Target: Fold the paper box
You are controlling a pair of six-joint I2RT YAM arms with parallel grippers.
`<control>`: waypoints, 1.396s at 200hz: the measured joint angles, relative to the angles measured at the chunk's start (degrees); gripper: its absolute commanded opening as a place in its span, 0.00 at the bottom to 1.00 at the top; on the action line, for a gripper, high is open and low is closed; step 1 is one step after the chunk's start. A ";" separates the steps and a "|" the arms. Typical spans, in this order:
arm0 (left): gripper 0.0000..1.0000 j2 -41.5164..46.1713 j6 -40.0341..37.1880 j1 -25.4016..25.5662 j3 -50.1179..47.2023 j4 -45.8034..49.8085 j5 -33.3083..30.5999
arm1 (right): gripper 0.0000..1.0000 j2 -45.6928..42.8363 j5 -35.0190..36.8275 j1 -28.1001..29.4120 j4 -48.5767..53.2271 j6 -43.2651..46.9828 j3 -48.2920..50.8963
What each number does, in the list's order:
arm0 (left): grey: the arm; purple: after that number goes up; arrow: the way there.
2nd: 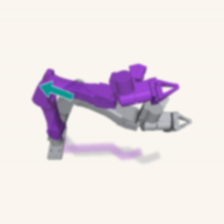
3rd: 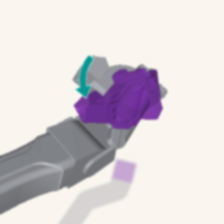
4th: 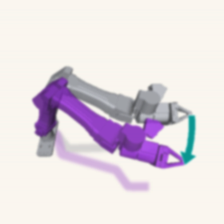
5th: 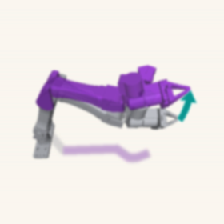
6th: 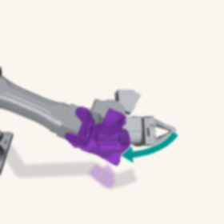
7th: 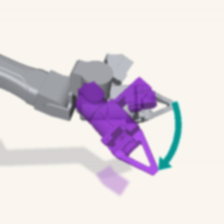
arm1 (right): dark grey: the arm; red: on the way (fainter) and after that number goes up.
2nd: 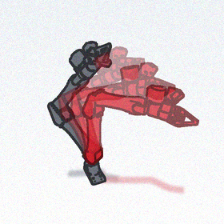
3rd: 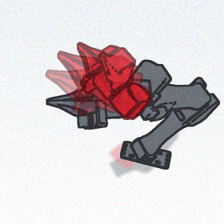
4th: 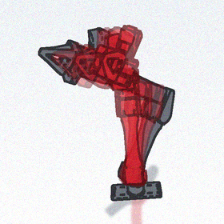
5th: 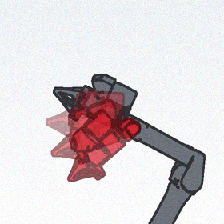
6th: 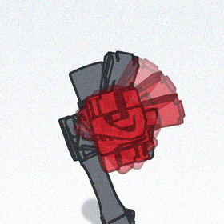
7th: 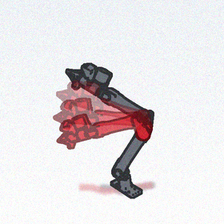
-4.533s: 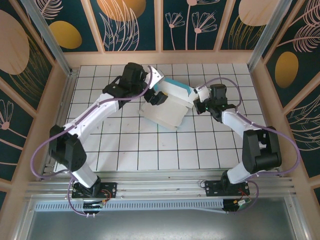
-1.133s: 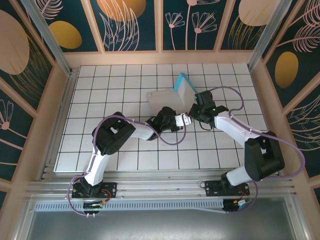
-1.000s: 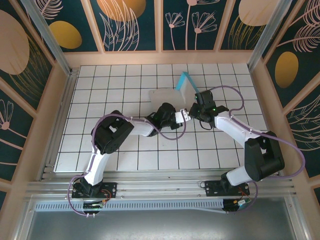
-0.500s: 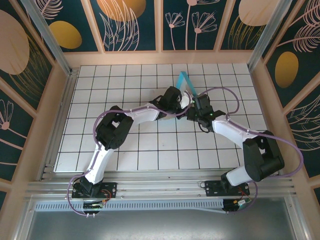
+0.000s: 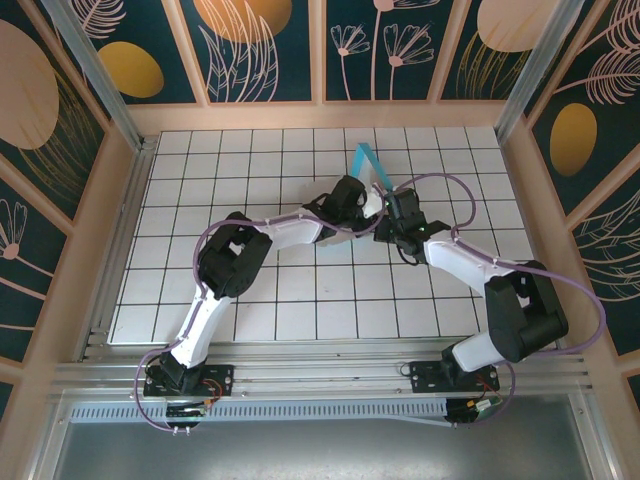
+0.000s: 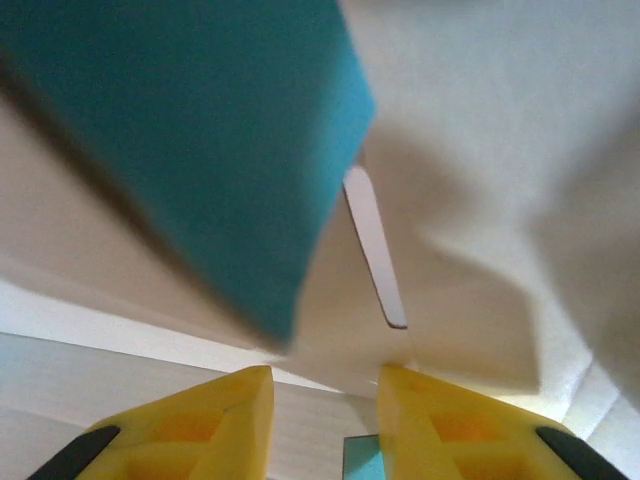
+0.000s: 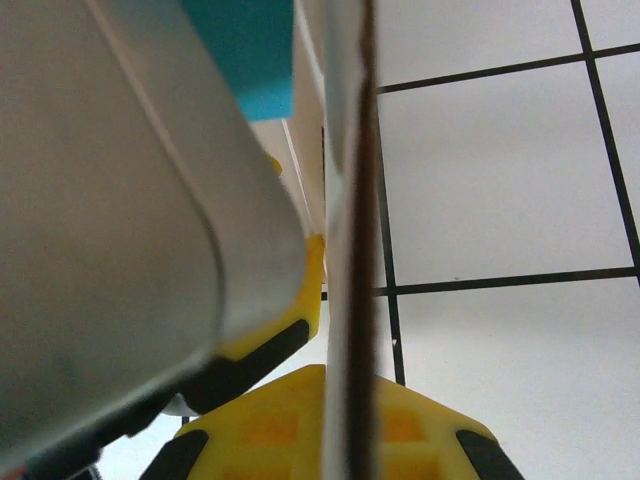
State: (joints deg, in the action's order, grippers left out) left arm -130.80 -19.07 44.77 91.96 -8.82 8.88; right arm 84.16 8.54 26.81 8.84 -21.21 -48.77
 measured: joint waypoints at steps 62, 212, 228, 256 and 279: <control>0.46 4.94 -3.37 -1.07 -9.51 -7.43 1.53 | 0.00 1.27 -1.42 0.87 0.13 1.25 -0.46; 0.80 9.66 -4.63 -4.28 -8.00 8.74 21.97 | 0.00 1.73 -2.84 1.05 0.37 1.86 -0.46; 0.80 8.76 -4.04 -3.91 -8.00 7.41 21.09 | 0.00 1.90 -2.86 1.05 0.76 1.86 -0.48; 0.80 6.19 -4.04 -3.65 -7.72 6.91 18.71 | 0.00 1.95 -3.28 1.07 0.68 1.86 -0.57; 0.79 4.87 -4.94 -3.28 -7.45 6.93 17.25 | 0.00 2.29 -3.58 1.03 1.07 1.84 -0.61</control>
State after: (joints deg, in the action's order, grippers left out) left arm -125.93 -24.01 41.50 84.51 -1.89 26.13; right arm 86.46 4.95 27.83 9.91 -19.38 -49.39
